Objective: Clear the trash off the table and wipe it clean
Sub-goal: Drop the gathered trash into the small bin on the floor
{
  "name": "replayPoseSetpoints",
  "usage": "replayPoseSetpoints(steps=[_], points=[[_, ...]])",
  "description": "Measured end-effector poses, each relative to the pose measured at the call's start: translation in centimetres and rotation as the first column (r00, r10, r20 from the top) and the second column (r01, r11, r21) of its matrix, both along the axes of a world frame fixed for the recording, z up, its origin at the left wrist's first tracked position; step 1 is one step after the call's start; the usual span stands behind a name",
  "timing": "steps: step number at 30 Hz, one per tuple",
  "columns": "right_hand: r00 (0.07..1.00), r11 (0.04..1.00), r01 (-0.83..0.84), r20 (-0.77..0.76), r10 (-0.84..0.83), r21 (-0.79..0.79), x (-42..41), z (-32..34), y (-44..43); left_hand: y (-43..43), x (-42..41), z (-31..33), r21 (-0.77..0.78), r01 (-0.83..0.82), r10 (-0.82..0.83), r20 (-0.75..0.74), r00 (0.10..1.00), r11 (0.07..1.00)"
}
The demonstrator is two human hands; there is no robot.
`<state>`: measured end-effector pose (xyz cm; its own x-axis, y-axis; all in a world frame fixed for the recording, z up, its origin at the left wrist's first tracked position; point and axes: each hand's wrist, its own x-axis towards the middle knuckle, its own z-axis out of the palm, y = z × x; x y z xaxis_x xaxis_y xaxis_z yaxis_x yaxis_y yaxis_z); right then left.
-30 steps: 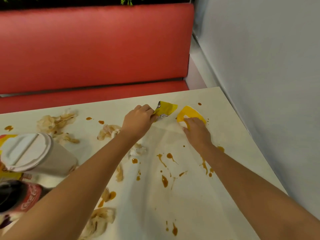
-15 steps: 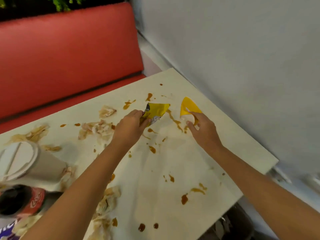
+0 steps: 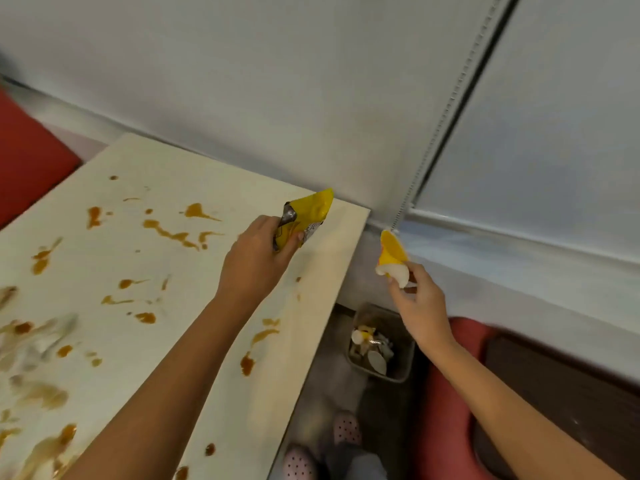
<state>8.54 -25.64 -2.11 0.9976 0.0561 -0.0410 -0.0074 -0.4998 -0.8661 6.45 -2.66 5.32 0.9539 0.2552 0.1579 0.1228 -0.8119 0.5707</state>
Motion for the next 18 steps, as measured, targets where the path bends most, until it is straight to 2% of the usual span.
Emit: replayPoseSetpoints(steps=[3, 7, 13, 18], points=[[0.998, 0.998, 0.039, -0.053, -0.041, -0.051, -0.4, -2.4, -2.7, -2.7, 1.2, -0.5, -0.033, 0.067, -0.066, 0.040, 0.997, 0.997], [0.976, 0.994, 0.047, -0.209, -0.067, -0.096, -0.8, -7.3, -5.1, -6.4, 3.0, -1.9, -0.125, 0.126, -0.122, 0.044, 0.992, 0.984], [0.904, 0.991, 0.079, -0.410, -0.118, -0.112, -0.2, -16.6, -6.4, -14.2, 6.2, -5.9, -0.271, 0.212, -0.204, 0.059, 0.977, 0.939], [0.857, 0.985, 0.144, -0.487, -0.170, -0.091, 0.6, -23.7, -7.2, -19.0, 5.5, -12.3, -0.441, 0.131, -0.160, -0.028, 0.987, 0.888]])
